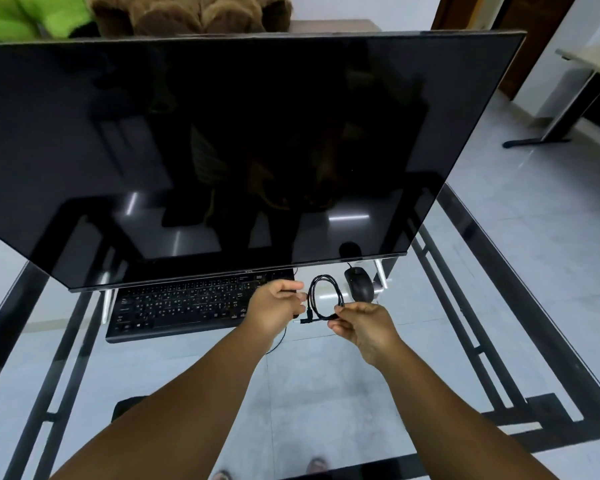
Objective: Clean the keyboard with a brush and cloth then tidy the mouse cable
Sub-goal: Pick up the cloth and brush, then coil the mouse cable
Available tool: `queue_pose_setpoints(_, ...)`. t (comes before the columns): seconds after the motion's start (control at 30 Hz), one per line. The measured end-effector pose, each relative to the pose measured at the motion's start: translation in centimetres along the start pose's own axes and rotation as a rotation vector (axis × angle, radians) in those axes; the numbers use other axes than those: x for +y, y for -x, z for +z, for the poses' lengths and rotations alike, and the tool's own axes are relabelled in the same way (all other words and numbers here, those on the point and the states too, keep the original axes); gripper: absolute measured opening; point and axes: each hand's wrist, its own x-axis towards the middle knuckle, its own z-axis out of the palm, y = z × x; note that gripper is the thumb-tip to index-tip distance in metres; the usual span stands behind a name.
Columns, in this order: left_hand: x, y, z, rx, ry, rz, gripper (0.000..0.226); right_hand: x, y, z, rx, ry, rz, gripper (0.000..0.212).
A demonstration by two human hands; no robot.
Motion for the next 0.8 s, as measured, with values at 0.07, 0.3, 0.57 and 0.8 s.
queue_pose_setpoints(0.07, -0.8, -1.0, 0.5, -0.019, -0.053, -0.004, 0.025, 0.6, -1.0, -0.2, 0.05, -0.044, 0.034, 0.005)
queue_pose_setpoints(0.3, -3.9, -3.6, 0.4, 0.061, -0.416, 0.067, 0.033, 1.9, -4.8, -0.1, 0.224, -0.079, 0.108, 0.009)
queue_pose_setpoints(0.57, -5.9, -4.4, -2.1, 0.202, -0.883, 0.128, 0.056, 2.1, -7.9, 1.6, 0.374, 0.092, 0.091, 0.028)
queue_pose_setpoints(0.8, -6.7, -4.5, -3.3, 0.183, -1.047, 0.063, 0.061, 1.8, -8.6, 2.4, 0.422, 0.199, 0.046, 0.019)
